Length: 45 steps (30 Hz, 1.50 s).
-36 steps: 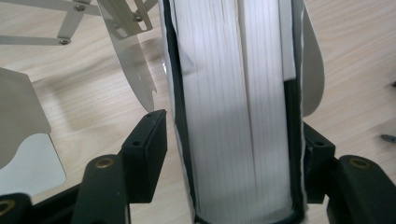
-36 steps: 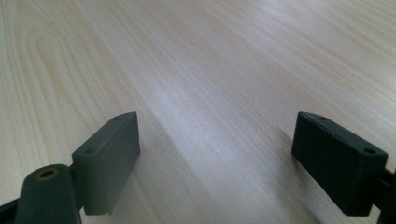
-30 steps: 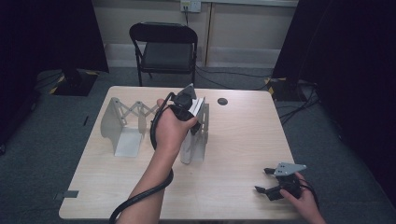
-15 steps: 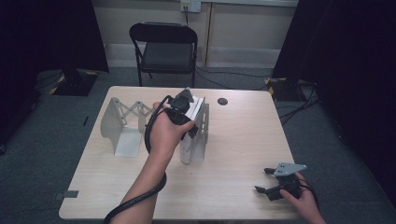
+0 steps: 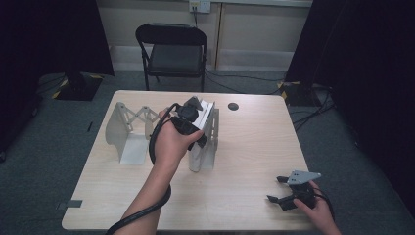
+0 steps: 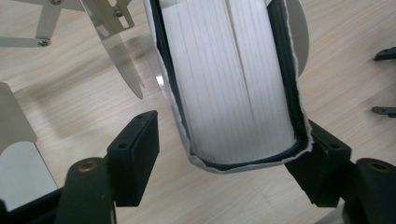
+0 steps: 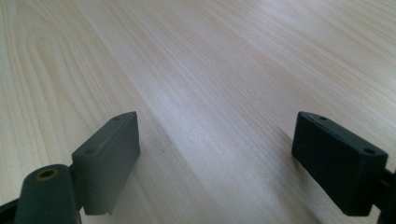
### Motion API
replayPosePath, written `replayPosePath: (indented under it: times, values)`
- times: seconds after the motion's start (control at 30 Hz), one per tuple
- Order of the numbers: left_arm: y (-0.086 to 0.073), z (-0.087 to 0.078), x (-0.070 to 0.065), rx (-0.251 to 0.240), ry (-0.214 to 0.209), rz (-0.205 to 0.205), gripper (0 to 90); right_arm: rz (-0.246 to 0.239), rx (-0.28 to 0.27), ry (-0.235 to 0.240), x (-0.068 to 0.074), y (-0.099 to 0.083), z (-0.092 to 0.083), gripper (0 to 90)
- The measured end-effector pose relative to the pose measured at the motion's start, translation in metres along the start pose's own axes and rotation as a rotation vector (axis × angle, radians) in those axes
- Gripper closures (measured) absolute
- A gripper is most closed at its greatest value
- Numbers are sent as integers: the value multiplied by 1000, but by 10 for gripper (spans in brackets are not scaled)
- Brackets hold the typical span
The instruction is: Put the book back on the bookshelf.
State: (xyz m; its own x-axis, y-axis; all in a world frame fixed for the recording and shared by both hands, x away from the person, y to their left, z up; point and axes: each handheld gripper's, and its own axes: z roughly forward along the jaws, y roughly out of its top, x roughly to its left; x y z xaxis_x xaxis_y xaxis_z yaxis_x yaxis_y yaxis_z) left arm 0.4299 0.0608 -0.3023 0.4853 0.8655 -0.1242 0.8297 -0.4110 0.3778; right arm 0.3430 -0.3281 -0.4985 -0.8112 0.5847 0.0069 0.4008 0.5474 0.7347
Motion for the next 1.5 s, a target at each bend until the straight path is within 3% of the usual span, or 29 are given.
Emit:
replayPosePath:
  times: [0.13, 0.23, 0.8, 0.87, 0.9, 1.5]
  values:
    - [-2, 0, 1, -6, 14, 25, 286, 0, 0, 0, 0, 0, 0, 146]
    - [-5, 1, 3, -4, -1, 9, 284, -1, 0, 0, 0, 0, 0, 146]
    - [-16, 6, 10, 3, 7, 44, 258, -2, 0, 0, 0, 0, 0, 146]
    - [-17, 7, 9, -3, 0, 30, 256, -2, 0, 0, 0, 0, 0, 146]
    - [-17, 7, 10, -1, -3, 46, 258, -2, 0, 0, 0, 0, 0, 146]
    - [-36, 13, 13, -9, -17, 48, 245, -2, 0, 0, 0, 0, 0, 146]
